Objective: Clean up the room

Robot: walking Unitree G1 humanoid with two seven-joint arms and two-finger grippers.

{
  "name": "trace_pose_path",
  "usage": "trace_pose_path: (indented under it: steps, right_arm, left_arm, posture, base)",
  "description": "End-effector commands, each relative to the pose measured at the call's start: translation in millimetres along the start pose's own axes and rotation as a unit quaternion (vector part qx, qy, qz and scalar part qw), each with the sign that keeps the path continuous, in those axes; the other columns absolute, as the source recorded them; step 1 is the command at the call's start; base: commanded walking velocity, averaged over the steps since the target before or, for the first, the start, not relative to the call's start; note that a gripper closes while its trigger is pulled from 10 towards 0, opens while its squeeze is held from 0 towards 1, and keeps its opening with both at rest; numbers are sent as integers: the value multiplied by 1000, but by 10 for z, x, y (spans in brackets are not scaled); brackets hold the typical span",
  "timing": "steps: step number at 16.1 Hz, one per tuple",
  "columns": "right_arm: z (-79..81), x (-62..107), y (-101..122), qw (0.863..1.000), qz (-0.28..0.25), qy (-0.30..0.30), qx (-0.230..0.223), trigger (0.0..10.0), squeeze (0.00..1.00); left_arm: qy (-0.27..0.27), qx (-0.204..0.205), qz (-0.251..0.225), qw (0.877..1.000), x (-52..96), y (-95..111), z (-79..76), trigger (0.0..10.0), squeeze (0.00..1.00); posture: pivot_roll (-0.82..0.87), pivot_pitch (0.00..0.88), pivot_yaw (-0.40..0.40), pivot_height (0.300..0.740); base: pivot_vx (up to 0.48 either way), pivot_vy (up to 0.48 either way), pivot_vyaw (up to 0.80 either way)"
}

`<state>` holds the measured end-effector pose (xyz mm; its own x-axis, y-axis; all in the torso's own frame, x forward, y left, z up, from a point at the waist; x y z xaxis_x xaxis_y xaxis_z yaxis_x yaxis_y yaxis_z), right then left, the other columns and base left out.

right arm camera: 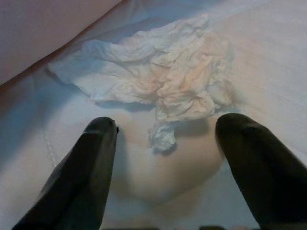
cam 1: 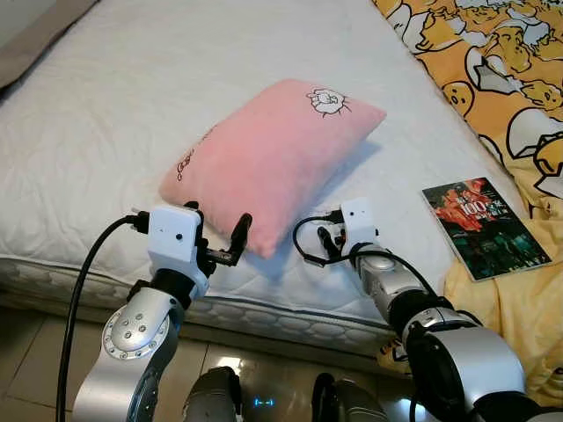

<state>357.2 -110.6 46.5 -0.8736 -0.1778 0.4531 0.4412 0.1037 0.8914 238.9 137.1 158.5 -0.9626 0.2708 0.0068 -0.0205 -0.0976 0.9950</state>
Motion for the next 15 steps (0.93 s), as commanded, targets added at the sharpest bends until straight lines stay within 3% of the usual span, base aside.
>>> trace_pose_path:
  steps: [1, 7, 10, 12, 15]
  right_arm:
    - [3, 15, -96, 1000, 12, 0, -1, 0, 0]
    - [57, 10, -69, 1000, -1, 10, -20, 0, 0]
    - [147, -17, 354, 995, -96, 17, 13, 0, 0]
    - [143, -1, 470, 991, -134, 19, -16, 0, 0]
    - [-8, 42, 455, 984, -164, -6, -64, 0, 0]
  left_arm:
    - [-5, 0, 4, 1000, 10, -11, -29, 10000, 0]
    - [-4, -3, 4, 1000, 5, -20, -26, 10000, 0]
    - [-1, -3, 2, 1000, -8, -18, -16, 10000, 0]
    - [-1, -1, 0, 1000, -24, -17, -16, 10000, 0]
    - [-12, 3, -2, 1000, -72, -24, -57, 10000, 0]
  posture:
    - [321, 209, -35, 726]
    - [333, 199, -44, 726]
    - [322, 189, -45, 726]
    - [309, 183, -41, 726]
    - [285, 173, -34, 726]
  base:
    - [0, 0, 0]
    - [0, 0, 0]
    - [0, 0, 0]
    - [0, 0, 0]
    - [0, 0, 0]
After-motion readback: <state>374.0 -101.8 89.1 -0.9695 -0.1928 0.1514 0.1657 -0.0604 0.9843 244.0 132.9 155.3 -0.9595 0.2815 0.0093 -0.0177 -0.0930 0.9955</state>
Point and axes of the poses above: a point about 5 cm out from each wrist's last joint towards the gripper, its own x axis pointing back from the gripper into the wrist, its own y axis along the axis of the wrist's last joint, z = x × y, the point moved 1 cm from there along -x, pointing out of the wrist towards the gripper, and after that the axes turned 4 degrees about -x, right-handed, at the moved point
